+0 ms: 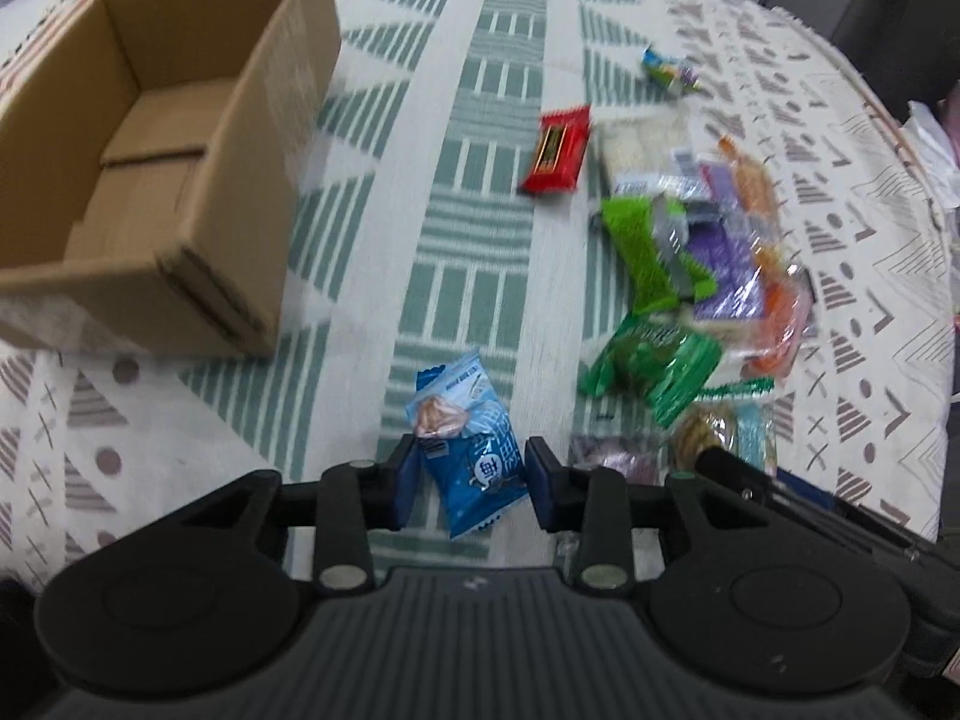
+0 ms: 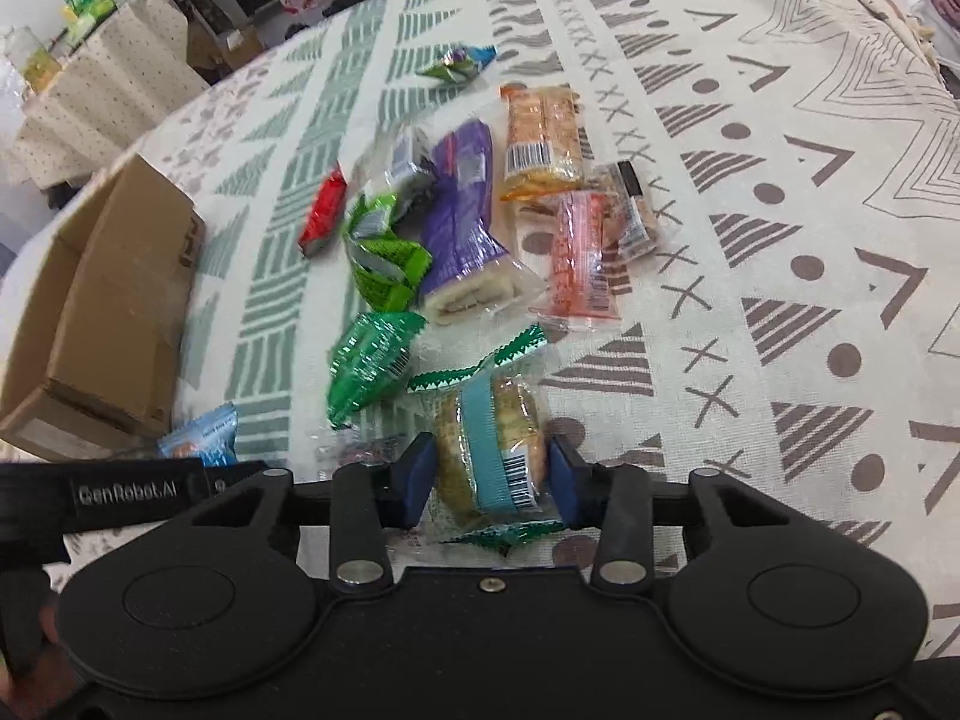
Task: Organize snacks
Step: 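Lift the blue packet with the left gripper while the right gripper lifts the bread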
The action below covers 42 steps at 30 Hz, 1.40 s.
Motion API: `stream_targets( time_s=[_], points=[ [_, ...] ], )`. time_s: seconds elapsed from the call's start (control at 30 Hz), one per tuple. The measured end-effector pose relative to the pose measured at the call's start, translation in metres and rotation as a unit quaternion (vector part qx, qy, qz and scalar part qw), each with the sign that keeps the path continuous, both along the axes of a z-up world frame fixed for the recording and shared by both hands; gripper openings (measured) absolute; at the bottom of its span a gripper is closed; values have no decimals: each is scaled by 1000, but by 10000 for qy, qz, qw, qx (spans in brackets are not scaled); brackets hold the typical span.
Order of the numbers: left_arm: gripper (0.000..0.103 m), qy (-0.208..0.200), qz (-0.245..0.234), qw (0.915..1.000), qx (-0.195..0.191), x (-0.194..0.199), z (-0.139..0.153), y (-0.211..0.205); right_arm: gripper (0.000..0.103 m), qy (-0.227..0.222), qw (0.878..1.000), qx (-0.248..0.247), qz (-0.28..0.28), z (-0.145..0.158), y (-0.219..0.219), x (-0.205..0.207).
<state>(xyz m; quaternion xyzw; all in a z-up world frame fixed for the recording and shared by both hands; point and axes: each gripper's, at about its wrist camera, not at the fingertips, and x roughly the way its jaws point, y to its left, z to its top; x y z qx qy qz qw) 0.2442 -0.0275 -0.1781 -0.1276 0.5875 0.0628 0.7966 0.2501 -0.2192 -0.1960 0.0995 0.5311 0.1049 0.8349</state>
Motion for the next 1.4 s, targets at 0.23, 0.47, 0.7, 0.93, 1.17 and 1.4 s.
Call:
stream_targets(
  time_s=[0.23,0.47,0.7,0.93,1.17,1.4],
  points=[
    [36,-426,-168,9989,-96,11,28,5,34,-301,9993,100,-206,21,-2,-8],
    [36,-792,-172,9965,-225,7,56,17,33,-539,9978,103,-377,39,0,-15],
    [36,-1058,-135,9940,-246,-2,86,34,32,-811,9949,259,-544,64,7,-23],
    [36,-1243,0,9920,-226,-8,114,61,32,-1106,9914,493,-501,91,28,-25],
    [37,-1406,205,9898,-140,-14,138,102,32,-1236,9897,626,-368,112,60,-24],
    [37,-1402,509,9884,-274,-21,140,145,32,-1260,9899,636,-144,121,97,-23]
  ],
)
